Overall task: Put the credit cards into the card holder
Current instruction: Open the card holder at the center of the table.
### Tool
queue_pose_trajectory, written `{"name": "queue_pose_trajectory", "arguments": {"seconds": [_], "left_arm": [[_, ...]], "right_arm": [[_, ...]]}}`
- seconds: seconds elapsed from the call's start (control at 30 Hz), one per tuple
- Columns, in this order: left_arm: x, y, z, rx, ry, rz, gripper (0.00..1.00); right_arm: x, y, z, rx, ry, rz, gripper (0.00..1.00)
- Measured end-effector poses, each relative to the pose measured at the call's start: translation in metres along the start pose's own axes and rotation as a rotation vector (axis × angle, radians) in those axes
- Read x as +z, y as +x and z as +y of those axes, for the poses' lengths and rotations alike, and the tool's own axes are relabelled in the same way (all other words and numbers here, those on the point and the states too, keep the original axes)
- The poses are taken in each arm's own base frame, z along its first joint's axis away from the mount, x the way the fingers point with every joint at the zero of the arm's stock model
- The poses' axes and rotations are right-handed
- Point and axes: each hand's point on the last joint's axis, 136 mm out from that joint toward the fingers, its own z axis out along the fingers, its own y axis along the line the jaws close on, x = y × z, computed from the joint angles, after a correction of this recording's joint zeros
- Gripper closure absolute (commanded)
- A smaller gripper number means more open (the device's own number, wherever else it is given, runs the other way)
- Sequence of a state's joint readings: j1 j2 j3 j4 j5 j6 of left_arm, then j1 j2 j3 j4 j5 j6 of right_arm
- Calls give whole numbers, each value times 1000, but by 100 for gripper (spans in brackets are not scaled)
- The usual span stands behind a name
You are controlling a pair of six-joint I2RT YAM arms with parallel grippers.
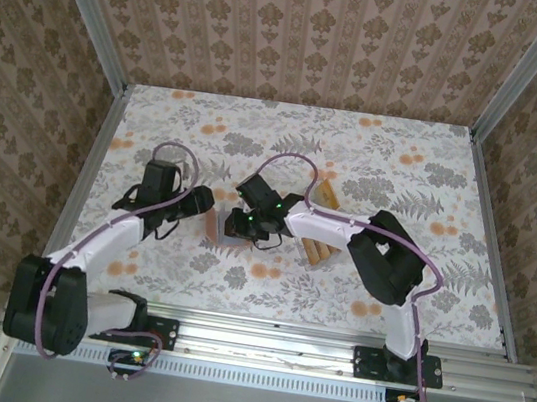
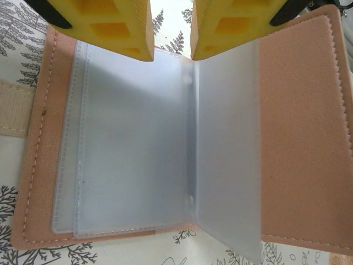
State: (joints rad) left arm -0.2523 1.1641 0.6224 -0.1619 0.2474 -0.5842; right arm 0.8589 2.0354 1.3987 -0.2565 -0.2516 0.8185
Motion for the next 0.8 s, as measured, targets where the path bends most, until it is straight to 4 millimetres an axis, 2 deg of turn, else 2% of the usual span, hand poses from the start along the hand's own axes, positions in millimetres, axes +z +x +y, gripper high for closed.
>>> {"name": "queue_pose_trajectory", "arguments": {"seconds": [0.07,0.27,0.37,0.53,0.8], "left_arm": [[-3,2,-2,7,2,4,37],[-4,2,9,0,-30,10,35],[-4,0,14,-4,-48,18,33],[-5,-6,10,10,-40,19,32],[-2,-1,10,8,-28,33,32]], "right_arm": [[3,0,-1,2,0,2,75],[16,0,4,-4,5,20,75],[18,-1,15,-17,-9,20,75],[21,-4,34,-35,-40,18,75],[35,4,25,-11,-20,46,75]]}}
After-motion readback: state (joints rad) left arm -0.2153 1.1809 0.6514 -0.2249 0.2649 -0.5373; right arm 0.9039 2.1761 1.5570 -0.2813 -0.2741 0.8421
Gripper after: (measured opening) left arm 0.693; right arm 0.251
